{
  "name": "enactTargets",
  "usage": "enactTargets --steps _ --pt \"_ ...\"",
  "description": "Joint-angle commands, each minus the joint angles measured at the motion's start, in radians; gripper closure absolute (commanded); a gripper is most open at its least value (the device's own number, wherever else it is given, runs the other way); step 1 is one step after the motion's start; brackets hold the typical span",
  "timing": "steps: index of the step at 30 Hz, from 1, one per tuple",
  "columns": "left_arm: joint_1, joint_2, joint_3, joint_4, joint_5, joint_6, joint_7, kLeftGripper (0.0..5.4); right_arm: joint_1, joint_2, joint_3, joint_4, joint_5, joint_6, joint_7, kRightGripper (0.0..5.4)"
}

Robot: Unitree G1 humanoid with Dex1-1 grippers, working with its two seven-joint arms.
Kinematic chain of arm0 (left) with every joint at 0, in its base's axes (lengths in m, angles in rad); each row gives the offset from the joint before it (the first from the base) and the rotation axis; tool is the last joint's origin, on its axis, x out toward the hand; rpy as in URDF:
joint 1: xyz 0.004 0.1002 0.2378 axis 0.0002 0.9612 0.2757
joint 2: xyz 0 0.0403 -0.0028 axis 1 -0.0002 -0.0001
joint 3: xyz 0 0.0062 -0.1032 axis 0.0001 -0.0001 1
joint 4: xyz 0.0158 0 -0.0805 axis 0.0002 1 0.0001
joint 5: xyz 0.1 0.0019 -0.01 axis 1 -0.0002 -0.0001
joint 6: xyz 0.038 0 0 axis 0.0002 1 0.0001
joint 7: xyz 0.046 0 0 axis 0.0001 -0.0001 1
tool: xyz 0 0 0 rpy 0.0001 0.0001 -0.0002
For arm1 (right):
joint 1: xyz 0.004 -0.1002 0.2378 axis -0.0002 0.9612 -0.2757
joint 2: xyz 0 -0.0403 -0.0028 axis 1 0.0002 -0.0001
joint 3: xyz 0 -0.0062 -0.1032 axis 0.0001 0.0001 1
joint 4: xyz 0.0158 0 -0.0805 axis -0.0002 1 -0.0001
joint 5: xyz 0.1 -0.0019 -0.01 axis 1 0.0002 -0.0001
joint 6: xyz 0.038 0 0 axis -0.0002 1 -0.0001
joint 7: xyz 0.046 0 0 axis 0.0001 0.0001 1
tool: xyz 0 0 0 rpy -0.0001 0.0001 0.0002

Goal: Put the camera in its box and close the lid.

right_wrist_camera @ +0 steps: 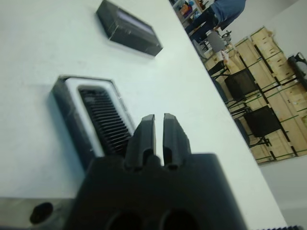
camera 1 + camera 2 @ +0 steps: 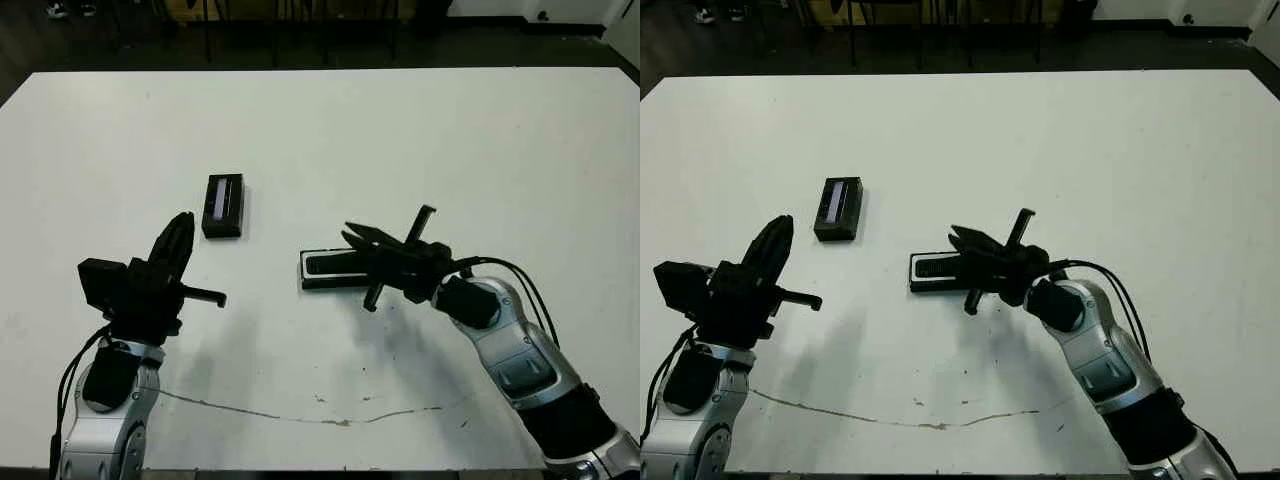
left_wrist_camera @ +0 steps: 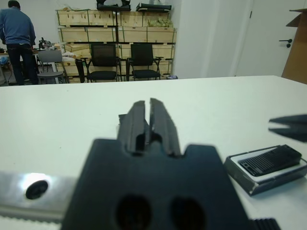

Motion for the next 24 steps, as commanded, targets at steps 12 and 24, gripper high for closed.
enactTargets --steps 12,24 --pt "0.001 0.0 0.006 0.032 0.002 -0.024 -0.003 5.4 0.093 -0.004 -0.017 0.129 0.015 0.099 0.004 5.39" --pt "-0.01 0.012 0.026 0.028 0.001 -0.017 0.001 5.4 0.156 -0.01 -0.183 0.018 0.294 0.265 0.124 5.39"
